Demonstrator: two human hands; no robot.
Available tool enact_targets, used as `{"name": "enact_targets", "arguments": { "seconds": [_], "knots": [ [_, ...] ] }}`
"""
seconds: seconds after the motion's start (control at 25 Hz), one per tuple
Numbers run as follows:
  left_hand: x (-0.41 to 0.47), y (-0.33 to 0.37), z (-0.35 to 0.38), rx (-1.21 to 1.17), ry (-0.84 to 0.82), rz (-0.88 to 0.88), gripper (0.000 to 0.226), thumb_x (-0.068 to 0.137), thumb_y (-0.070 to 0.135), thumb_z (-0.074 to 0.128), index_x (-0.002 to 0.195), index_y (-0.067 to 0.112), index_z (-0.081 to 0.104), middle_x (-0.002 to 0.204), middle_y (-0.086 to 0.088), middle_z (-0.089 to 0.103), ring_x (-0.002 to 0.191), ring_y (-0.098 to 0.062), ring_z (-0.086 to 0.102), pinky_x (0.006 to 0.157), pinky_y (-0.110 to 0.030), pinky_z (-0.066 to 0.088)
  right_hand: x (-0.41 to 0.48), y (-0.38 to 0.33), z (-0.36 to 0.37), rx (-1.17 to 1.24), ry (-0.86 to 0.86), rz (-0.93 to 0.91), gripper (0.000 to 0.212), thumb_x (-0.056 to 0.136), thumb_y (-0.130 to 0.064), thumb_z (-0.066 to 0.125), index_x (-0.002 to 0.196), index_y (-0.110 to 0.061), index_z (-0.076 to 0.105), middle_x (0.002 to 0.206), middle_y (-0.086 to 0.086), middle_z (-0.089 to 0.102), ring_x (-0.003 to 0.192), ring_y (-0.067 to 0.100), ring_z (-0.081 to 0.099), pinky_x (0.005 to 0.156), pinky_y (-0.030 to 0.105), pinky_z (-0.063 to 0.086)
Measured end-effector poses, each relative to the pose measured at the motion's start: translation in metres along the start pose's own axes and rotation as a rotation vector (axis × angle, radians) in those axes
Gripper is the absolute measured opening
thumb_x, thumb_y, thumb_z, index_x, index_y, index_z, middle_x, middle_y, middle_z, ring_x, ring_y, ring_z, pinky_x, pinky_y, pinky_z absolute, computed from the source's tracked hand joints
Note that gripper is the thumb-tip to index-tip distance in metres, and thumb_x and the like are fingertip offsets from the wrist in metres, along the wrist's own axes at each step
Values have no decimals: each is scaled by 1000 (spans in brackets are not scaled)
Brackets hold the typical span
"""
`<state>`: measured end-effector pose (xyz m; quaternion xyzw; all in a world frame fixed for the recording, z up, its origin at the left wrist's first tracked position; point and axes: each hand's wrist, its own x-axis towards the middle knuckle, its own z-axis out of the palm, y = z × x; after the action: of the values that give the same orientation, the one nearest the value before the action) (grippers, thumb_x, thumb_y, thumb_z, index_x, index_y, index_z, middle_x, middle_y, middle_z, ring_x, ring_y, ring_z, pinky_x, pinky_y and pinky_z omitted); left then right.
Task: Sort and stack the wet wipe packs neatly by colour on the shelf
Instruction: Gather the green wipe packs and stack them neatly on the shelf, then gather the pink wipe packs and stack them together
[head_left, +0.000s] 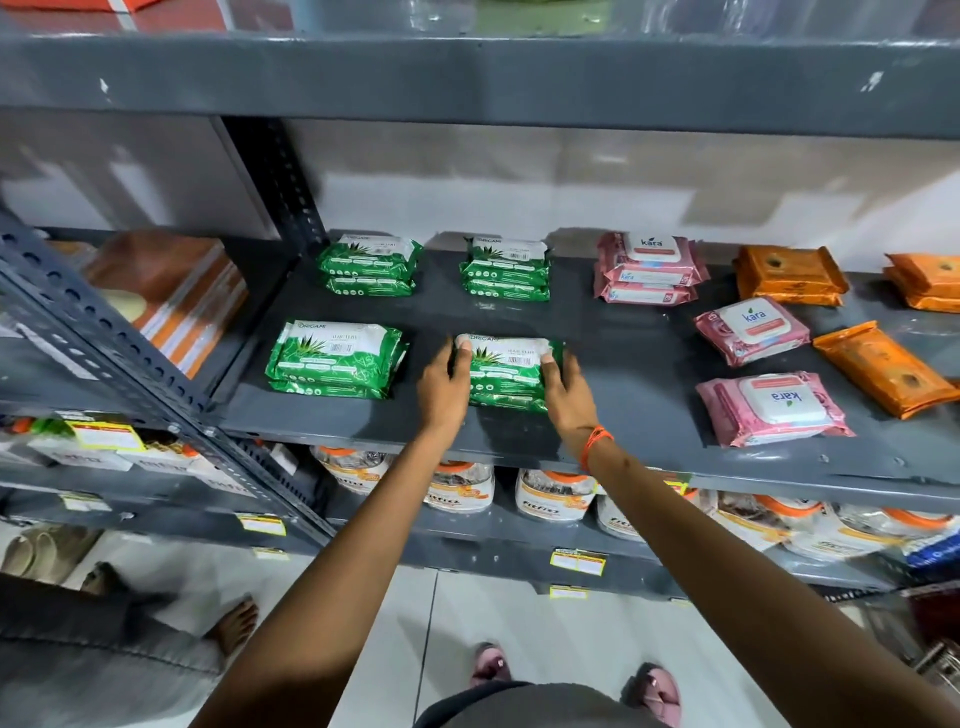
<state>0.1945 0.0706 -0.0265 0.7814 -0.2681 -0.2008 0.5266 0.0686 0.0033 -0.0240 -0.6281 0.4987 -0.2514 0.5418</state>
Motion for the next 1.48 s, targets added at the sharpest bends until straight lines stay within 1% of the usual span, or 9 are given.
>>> {"name": "enact_targets", "arguments": {
  "seconds": [0.16,0.28,0.52,0.84,1.0,1.12,1.2,1.32,1.48],
  "knots": [
    [-3,-2,4,69,146,109,36,95,34,49,114,7,64,101,-23,71,94,-36,66,79,-36,50,-5,0,13,-17,117,18,49,103,-18,31,150,-10,20,145,19,46,128,38,48,106,37,40],
    [0,-2,4,172,167,117,37,96,37,47,102,8,68,85,-25,72,80,-39,66,71,-43,51,-7,0,18,-79,154,19,54,101,-9,28,152,-17,10,122,27,62,102,44,61,88,45,50],
    [-3,4,6,194,212,85,43,97,37,41,91,4,69,82,-28,69,79,-42,64,68,-43,49,-7,3,20,-57,170,8,60,99,-3,29,152,-23,10,92,19,60,72,27,49,72,39,48],
    [-8,5,4,161,208,96,43,96,40,44,98,4,67,89,-26,71,85,-41,65,65,-37,45,-10,-1,11,-30,112,-10,54,102,-14,30,152,-23,11,129,27,58,107,43,59,88,43,50],
    [-19,13,7,298,245,85,58,94,45,43,135,4,43,125,-25,59,115,-39,55,93,-48,47,-8,-9,-19,-61,50,-32,51,102,-24,33,151,-17,18,148,13,43,130,34,47,104,35,39],
    [-41,25,25,559,319,289,61,95,41,40,142,4,28,150,-15,34,141,-28,26,116,-47,15,-7,-10,-53,-165,-7,-86,49,101,-20,37,148,-11,26,148,13,44,130,33,48,107,36,38],
    [-60,35,46,636,271,407,61,95,39,39,144,7,22,154,-10,26,144,-23,17,117,-44,9,-10,-8,-79,-260,-35,-133,45,99,-15,40,143,-9,36,143,14,50,126,33,52,104,37,41],
    [-94,47,91,658,99,598,55,95,31,42,143,8,28,153,-10,29,143,-23,22,117,-42,18,-13,4,-134,-577,-36,-339,42,92,-14,50,134,-7,49,134,16,58,122,33,55,106,37,40],
    [-121,36,130,658,-118,633,49,96,29,45,137,2,40,148,-14,37,139,-26,32,116,-42,28,-9,37,-226,-986,-37,-472,61,83,-39,56,137,-11,47,146,13,46,135,30,40,115,41,29]
  ]
}}
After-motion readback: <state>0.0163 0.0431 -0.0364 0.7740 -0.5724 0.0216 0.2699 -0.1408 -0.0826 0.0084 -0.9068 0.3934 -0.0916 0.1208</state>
